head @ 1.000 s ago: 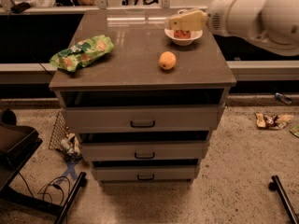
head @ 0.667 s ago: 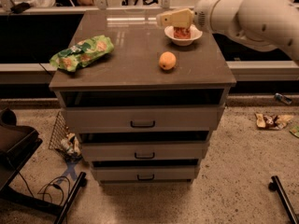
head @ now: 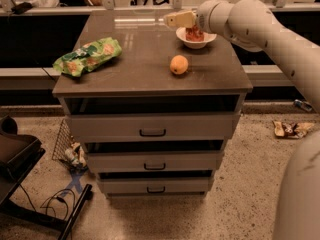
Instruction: Pick coke can from paper bowl and place on counter
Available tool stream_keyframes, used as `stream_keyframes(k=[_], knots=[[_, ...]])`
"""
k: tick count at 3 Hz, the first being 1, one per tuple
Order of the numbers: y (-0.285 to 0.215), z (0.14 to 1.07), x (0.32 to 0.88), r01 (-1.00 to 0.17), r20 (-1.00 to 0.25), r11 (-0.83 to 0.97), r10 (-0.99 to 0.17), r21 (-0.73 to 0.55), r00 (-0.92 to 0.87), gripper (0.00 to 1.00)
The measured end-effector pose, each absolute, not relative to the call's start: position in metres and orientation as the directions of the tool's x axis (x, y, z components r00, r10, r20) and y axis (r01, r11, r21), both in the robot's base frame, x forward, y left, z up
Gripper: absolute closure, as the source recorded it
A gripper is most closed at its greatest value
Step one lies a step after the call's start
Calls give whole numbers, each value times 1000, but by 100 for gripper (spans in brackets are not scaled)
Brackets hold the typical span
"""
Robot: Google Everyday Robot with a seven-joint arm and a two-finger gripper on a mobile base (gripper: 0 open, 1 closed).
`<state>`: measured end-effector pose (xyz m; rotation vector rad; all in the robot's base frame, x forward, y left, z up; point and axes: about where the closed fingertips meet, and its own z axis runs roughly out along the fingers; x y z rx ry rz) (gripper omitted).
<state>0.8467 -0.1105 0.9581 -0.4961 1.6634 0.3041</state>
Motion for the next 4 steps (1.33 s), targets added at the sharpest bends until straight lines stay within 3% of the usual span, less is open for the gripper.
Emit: stream_keyframes(k=[3, 4], knots=[[-153, 927, 904, -431, -974, 897, -176, -98, -145, 0], [-146, 909, 909, -457, -974, 888, -150, -57, -169, 26]])
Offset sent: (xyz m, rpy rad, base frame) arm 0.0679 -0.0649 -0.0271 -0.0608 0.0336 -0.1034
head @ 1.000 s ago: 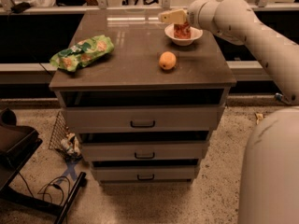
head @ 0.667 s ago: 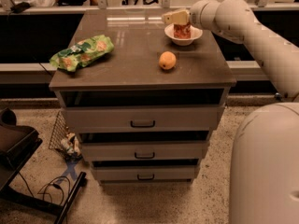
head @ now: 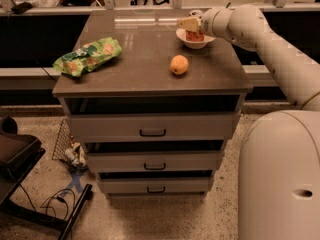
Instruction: Pick coke can from paper bowl and place on counter
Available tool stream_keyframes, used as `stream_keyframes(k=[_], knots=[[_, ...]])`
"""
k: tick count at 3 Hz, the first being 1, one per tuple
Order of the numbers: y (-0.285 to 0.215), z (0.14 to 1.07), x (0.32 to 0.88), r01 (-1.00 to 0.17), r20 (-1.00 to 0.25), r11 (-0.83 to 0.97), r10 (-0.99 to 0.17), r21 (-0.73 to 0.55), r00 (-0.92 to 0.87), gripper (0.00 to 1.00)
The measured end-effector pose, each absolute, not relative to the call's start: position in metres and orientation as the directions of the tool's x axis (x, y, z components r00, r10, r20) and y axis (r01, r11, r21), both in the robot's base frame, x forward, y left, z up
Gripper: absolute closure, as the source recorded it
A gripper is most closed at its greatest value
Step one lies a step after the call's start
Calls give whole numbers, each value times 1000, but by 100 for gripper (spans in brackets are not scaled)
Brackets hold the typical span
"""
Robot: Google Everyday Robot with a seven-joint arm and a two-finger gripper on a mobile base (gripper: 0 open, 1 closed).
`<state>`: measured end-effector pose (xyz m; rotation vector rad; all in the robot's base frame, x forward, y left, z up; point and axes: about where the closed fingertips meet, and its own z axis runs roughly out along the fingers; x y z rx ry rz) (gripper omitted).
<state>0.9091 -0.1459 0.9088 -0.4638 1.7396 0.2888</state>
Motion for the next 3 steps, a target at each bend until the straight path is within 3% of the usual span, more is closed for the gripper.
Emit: stream_keyframes(k=[3], knots=[[-138, 905, 911, -464, -973, 884, -152, -55, -172, 95]])
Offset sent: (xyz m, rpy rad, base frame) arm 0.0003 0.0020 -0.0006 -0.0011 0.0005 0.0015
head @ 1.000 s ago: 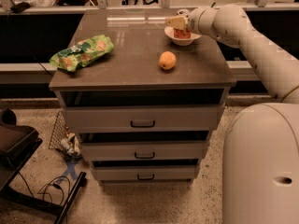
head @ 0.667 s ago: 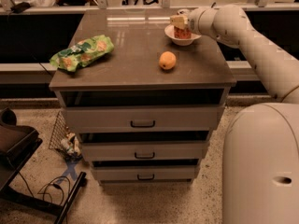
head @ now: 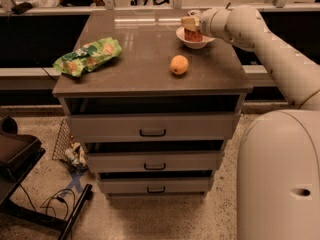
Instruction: Pick coke can from paper bowl and place on counter
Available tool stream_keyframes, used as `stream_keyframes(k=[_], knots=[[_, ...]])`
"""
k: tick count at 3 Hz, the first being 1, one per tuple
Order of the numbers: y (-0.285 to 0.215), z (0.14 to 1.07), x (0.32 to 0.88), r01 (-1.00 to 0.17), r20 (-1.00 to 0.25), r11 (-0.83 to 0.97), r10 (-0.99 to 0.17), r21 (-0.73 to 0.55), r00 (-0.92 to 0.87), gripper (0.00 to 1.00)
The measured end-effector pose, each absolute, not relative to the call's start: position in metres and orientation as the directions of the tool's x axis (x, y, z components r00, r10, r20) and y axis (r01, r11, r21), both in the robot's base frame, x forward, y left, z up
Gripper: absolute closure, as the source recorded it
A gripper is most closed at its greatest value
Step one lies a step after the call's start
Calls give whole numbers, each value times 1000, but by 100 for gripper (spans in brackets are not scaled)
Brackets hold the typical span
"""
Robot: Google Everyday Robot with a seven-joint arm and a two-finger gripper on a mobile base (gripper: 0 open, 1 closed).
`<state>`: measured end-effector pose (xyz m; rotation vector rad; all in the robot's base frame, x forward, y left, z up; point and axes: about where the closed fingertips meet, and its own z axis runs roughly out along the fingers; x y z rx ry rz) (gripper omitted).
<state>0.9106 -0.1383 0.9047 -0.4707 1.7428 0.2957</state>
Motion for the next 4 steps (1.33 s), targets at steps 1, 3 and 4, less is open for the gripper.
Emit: stream_keyframes(k=[1, 3, 4], knots=[[-127, 924, 919, -485, -975, 871, -169, -79, -144, 100], [-98, 973, 945, -521, -974, 845, -204, -122, -103, 100], [-47, 982, 967, -524, -974, 841, -210, -134, -89, 100]])
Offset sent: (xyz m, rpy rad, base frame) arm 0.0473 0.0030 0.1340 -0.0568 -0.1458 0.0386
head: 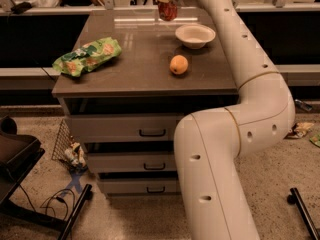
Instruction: Pick coke can from paper bowl and place on counter
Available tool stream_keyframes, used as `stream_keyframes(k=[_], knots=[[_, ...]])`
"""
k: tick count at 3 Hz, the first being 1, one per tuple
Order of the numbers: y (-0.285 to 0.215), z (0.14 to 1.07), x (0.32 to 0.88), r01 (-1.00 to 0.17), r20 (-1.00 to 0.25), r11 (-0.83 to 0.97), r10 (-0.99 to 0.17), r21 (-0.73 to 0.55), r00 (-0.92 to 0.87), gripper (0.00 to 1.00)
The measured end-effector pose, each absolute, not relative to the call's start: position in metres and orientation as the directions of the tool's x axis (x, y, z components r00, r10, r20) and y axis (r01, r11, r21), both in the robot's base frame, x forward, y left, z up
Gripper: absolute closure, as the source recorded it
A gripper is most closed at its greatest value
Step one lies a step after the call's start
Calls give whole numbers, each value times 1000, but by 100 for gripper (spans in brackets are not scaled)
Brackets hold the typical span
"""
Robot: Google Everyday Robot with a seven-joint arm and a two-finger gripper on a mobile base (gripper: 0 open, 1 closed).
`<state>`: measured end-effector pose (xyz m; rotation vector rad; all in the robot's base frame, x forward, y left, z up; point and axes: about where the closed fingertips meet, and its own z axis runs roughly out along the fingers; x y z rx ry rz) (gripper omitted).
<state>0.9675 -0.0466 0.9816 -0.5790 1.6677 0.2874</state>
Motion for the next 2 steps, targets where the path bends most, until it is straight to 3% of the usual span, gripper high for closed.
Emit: stream_keyframes(k=[2], knots=[[-39, 970, 982, -494, -976, 858, -204, -140, -77, 100]])
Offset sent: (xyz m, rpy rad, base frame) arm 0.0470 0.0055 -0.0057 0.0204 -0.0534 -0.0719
